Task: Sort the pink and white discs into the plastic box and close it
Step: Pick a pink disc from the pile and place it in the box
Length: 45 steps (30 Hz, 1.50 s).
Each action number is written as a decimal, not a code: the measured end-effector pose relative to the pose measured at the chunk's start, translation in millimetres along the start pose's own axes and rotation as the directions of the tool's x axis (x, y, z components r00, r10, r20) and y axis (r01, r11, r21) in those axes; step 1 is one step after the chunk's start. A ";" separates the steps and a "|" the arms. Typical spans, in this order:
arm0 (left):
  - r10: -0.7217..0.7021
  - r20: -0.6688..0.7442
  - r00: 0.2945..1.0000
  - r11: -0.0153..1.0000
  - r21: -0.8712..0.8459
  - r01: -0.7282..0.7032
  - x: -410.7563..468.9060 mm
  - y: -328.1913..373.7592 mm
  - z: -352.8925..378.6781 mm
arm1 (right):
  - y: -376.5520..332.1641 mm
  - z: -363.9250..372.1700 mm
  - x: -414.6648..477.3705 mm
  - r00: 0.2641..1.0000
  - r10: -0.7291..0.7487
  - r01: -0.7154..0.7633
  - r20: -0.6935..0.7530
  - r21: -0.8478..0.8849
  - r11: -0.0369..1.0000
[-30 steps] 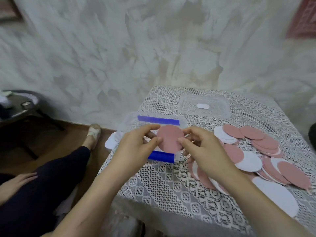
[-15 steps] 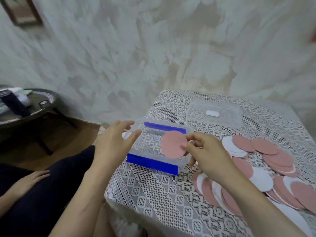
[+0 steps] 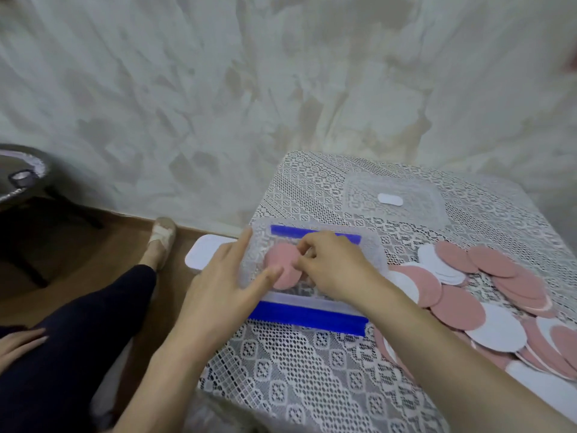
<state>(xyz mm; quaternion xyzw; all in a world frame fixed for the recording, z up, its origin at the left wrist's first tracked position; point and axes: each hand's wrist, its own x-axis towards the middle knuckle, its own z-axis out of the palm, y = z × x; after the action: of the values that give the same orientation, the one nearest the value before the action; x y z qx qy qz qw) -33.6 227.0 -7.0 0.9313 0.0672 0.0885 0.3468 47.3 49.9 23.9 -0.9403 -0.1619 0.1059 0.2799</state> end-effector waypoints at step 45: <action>0.057 -0.047 0.997 0.994 0.098 -0.052 0.1 -0.3 -5.5 | 5.0 -4.8 3.2 0.976 -0.160 0.190 0.148 -0.224 0.956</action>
<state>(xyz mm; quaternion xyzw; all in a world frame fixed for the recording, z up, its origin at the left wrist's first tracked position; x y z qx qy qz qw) -34.7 230.7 -3.0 0.9461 0.0545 0.1179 0.2967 52.8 44.8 24.7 -0.9401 -0.2737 0.1208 0.1632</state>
